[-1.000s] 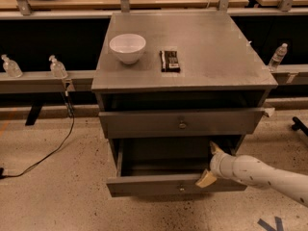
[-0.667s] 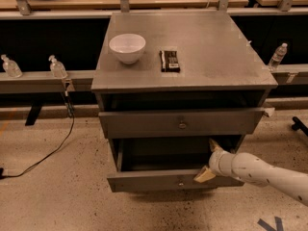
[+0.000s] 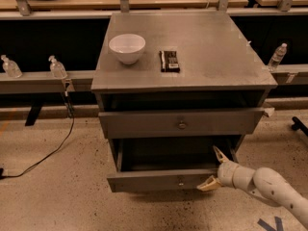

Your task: Close middle drawer

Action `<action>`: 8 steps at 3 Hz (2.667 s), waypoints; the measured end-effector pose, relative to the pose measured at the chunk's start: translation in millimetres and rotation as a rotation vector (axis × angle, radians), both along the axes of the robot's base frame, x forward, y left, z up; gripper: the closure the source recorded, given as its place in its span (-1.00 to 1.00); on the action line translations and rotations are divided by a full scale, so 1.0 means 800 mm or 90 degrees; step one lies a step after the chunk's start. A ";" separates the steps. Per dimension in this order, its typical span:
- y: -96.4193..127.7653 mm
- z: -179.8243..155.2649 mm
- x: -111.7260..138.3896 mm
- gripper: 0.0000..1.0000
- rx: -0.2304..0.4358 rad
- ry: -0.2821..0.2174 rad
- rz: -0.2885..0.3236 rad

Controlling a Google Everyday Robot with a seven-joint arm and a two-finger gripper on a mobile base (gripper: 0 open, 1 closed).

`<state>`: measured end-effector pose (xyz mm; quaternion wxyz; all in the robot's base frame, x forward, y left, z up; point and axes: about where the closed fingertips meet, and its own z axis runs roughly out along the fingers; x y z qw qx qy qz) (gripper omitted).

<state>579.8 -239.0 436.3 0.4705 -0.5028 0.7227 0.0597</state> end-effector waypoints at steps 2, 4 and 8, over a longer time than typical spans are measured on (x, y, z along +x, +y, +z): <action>0.005 0.011 -0.056 -0.79 0.125 -0.038 0.073; 0.011 0.045 -0.036 -0.53 0.223 -0.073 0.078; -0.013 -0.045 -0.148 1.00 0.179 -0.023 0.067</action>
Offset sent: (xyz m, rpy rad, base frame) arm -0.0257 -0.0089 0.0087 0.1546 -0.0724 0.0376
